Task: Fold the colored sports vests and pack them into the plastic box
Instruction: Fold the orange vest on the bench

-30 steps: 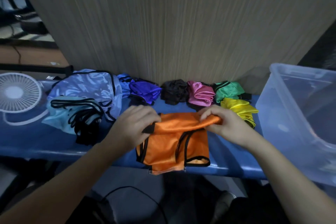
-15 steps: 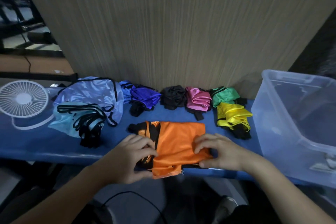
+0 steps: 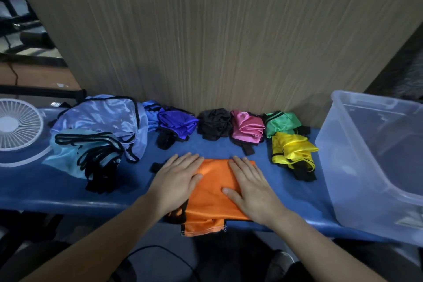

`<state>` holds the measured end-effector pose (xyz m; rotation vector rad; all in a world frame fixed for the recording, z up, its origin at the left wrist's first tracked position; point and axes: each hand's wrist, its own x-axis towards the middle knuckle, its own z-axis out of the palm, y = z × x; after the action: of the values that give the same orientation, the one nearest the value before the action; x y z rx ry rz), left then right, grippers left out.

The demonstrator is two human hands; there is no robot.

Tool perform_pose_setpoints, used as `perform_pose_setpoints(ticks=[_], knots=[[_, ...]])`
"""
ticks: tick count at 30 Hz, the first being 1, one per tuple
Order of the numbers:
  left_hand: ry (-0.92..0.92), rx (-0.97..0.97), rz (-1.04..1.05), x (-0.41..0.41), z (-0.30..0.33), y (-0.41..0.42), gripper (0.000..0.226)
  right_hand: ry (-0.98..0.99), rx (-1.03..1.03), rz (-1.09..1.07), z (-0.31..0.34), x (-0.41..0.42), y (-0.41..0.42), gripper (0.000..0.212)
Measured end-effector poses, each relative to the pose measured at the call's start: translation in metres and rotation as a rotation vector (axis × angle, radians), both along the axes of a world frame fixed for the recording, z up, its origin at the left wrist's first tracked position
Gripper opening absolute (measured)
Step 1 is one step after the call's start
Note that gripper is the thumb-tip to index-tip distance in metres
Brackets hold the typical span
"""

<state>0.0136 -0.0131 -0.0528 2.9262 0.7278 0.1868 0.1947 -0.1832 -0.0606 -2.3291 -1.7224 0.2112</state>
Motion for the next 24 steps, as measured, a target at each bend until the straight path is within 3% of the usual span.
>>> perform_pose_setpoints(ticks=[4,9,18,24], knots=[[0.101,0.011,0.034,-0.006,-0.001,0.0,0.085,-0.055,-0.058,-0.013,-0.005,-0.002,-0.002,0.107],[0.117,-0.122,0.067,-0.01,-0.003,0.006,0.092,-0.09,-0.078,-0.04,-0.001,-0.006,-0.003,0.11],[0.008,-0.084,-0.119,-0.022,0.012,0.017,0.069,-0.1,-0.03,-0.004,0.011,-0.005,-0.008,0.096],[0.139,-0.169,-0.103,-0.027,0.004,0.021,0.071,-0.133,-0.101,0.019,0.002,-0.002,-0.005,0.097]])
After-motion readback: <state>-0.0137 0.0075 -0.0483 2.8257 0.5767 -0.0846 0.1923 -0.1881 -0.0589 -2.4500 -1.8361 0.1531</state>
